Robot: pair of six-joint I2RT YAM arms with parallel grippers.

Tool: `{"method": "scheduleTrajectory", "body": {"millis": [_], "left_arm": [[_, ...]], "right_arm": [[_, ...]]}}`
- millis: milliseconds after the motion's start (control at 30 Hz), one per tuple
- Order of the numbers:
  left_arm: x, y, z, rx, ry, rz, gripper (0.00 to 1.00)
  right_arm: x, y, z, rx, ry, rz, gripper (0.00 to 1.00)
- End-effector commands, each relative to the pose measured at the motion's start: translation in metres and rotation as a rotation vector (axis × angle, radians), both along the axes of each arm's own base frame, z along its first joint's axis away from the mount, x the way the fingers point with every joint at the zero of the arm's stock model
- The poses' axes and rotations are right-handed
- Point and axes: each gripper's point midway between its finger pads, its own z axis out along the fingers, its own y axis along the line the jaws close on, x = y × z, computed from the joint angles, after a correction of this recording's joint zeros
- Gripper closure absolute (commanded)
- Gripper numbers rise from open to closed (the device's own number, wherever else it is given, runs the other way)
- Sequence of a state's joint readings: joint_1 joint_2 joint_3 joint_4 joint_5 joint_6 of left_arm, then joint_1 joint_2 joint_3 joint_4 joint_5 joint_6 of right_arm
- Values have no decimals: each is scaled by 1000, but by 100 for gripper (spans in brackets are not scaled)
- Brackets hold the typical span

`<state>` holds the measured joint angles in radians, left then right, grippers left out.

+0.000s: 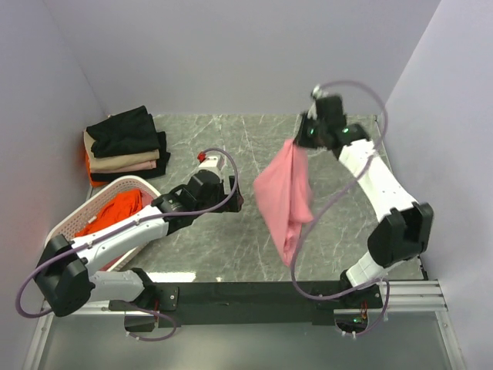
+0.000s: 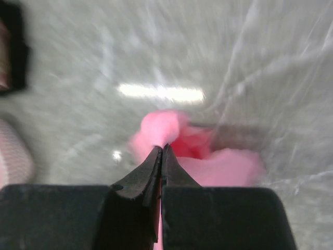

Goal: Fold and stack the t-shirts
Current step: Flatten the tshirt out

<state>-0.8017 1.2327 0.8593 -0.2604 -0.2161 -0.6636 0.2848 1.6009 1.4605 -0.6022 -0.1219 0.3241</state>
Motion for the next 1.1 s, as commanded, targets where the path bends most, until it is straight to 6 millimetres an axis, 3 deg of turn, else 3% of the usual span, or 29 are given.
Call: {"method": "scheduleTrajectory", "body": {"millis": [0, 67, 100, 167, 200, 267, 300, 367, 433, 533, 633, 733, 767, 833, 867, 933, 967, 1033, 1067], "left_arm": [[9, -1, 39, -30, -103, -8, 1], [9, -4, 48, -55, -119, -18, 1], [9, -5, 53, -64, -130, -27, 1], [9, -8, 59, -84, -145, -36, 1], [10, -8, 61, -84, -153, -41, 1], [10, -10, 67, -90, -161, -47, 1], [11, -10, 69, -91, -168, -49, 1], [12, -12, 78, -108, -186, -50, 1], [12, -13, 81, -116, -194, -53, 1], [13, -15, 82, -127, -195, -56, 1], [16, -21, 77, -144, -195, -58, 1], [24, -28, 68, -148, -188, -45, 1], [29, -32, 57, -130, -169, -43, 1], [34, -44, 56, -139, -166, -65, 1], [35, -52, 43, -130, -138, -84, 1], [34, -65, 37, -143, -128, -125, 1], [34, -76, 28, -141, -131, -149, 1], [34, -85, 15, -116, -114, -163, 1], [32, -92, -2, -80, -90, -179, 1]], "right_arm": [[-9, 1, 144, 43, -285, -17, 100], [-14, 4, 175, 61, -331, -20, 100], [-16, 5, 210, 86, -403, -22, 100], [-26, 15, 234, 103, -441, 2, 100], [-32, 19, 264, 128, -505, 12, 100], [-45, 35, 288, 151, -549, 55, 100], [-51, 39, 310, 178, -598, 67, 100], [-64, 50, 335, 217, -656, 105, 100], [-69, 56, 348, 252, -691, 114, 100], [-74, 52, 355, 276, -711, 104, 100], [-67, 44, 345, 252, -711, 44, 100], [-51, 31, 310, 170, -658, -46, 100], [-43, 27, 285, 121, -611, -76, 100], [-32, 6, 261, 66, -569, -163, 100], [-24, 1, 232, 44, -512, -181, 100], [-15, -22, 209, 47, -463, -234, 100], [-9, -31, 184, 31, -421, -251, 100], [-4, -56, 166, 20, -395, -307, 100], [-3, -64, 150, 9, -371, -328, 100]]}}
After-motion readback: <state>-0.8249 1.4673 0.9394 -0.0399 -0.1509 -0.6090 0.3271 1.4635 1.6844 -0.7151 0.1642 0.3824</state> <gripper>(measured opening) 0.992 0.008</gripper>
